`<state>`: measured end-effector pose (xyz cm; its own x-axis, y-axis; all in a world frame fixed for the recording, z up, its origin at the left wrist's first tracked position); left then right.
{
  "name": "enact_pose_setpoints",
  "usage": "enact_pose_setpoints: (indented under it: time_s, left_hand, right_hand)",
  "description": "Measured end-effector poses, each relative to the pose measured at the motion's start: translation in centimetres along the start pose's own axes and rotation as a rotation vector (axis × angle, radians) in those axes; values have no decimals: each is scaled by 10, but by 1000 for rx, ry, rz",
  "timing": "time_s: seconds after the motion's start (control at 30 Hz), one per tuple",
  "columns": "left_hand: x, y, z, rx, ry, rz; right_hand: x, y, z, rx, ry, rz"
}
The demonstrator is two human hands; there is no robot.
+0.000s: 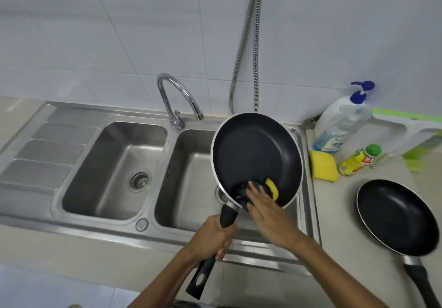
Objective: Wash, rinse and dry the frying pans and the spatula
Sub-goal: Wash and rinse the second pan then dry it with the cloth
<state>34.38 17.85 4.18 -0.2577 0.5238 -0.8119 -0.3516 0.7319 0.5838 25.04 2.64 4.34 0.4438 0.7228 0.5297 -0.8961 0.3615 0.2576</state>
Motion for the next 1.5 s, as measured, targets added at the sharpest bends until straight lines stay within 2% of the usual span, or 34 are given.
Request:
enact_pose_setpoints:
  time_s: [0.1,0.2,0.3,0.37,0.43,0.5,0.63,0.73,0.83,0.9,0.97,1.03,1.1,1.17,1.27,1.37,1.43,1.5]
  left_hand:
    - [-2,7,-8,37,-91,-2]
    - [-4,7,-11,85,-28,-19]
    - [-5,4,-7,70,37,-9]
    - [-6,1,1,54,53,-13]
    - [-9,-2,11,42,66,-28]
    - [-12,-3,19,27,56,-36]
    - [-7,-1,22,15,-101,-44]
    - [-8,2,17,32,-211,-50]
    - [-10,5,8,18,-128,-33]
    - [-11,6,5,13,-76,-26]
    - [-12,6,11,8,-19,-25]
    - [-15,3,22,-3,15,-34]
    - [-18,-1,31,-14,-3,-47]
    - [-16,-3,33,-19,-50,-54]
    - [-8,3,28,-10,-182,-41]
    - [-4,7,18,-13,-204,-16]
    - [-6,8,11,-24,-193,-18]
    - [-8,9,7,-27,-188,-33]
  right_hand:
    - [46,-35,9,-51,-141,51]
    - [29,-100,36,-153,84,52]
    - [-18,-136,72,-246,246,-114]
    - [-51,-127,84,-272,322,-145]
    - [-75,-99,80,-289,366,-96]
    - [-67,-59,58,-241,371,-31]
    - [18,-13,3,-103,2,72]
    - [57,-61,4,-158,-159,43]
    - [36,-127,28,-317,30,18]
    - [0,-152,53,-396,172,-100]
    - [-43,-147,68,-444,291,-181]
    - [-75,-117,63,-450,353,-170]
    - [-68,-74,31,-343,270,-145]
    - [-29,-38,-14,-229,18,-155]
    - [44,-30,-27,-245,-395,-130]
    - [80,-58,-8,-284,-663,-87]
    - [96,-83,10,-330,-673,0]
    - [101,-110,22,-399,-554,86]
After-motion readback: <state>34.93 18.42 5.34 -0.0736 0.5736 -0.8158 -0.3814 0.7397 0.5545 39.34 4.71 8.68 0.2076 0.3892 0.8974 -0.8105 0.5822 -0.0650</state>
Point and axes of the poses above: each hand's wrist, its own y-axis away from the middle knuckle, its own z-axis out of the back of the hand, x = y × z, the point moved 3 cm from there along -y, towards the middle knuckle, and after that the axes turned 2 degrees about y, right-handed, at the moved point
